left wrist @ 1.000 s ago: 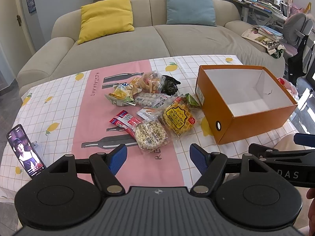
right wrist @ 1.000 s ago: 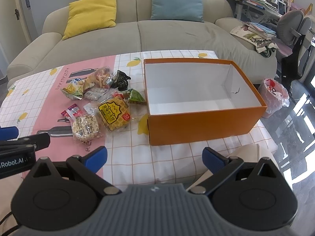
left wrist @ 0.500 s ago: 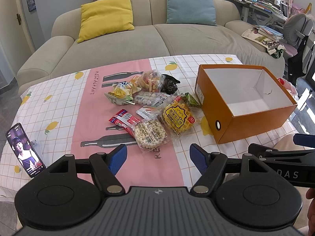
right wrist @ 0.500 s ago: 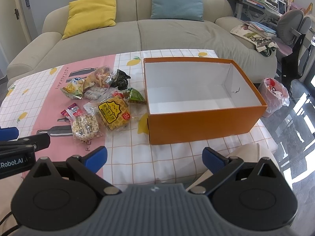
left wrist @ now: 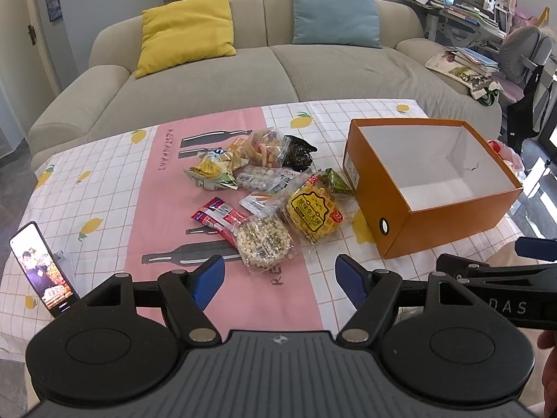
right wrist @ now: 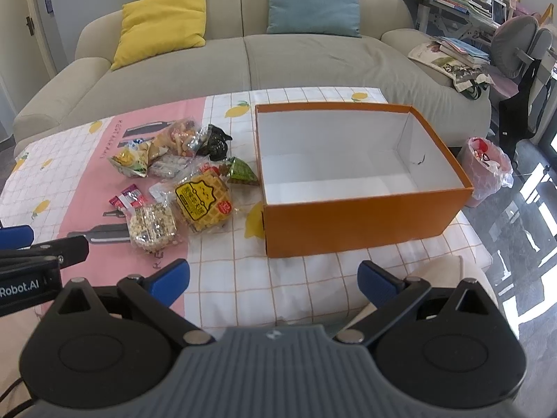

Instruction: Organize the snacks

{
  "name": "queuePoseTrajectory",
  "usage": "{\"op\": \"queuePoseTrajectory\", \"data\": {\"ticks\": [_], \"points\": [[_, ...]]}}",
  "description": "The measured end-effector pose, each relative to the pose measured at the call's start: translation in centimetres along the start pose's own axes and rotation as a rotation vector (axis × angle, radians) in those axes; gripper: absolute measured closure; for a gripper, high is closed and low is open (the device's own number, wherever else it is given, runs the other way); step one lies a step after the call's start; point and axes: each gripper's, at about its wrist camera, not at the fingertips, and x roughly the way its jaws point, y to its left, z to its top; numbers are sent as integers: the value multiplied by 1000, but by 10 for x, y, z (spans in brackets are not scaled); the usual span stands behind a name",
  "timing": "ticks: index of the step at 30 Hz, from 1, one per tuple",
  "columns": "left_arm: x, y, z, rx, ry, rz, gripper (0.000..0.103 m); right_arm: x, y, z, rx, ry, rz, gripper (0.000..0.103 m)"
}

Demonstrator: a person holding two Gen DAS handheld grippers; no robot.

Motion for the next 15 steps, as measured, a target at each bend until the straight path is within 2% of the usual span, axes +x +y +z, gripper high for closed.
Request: {"op": "queuePoseTrajectory", "data": {"ticks": [7, 9, 13, 14, 15], "points": [[14, 18, 12, -49, -4, -94, 24, 16, -1, 9, -23, -35, 66, 4], [24, 24, 16, -53, -14, -99, 31, 26, 1, 13, -42, -58, 95, 15], [41, 35, 19, -47, -45, -102, 35, 38, 8, 19, -73, -103, 128, 22], [46, 39, 19, -49, -52, -108, 35, 47, 16, 23, -109, -141, 151, 27], [50, 43, 19, -56, -53, -116, 35, 52, 21, 26, -128, -146, 160, 28]]}}
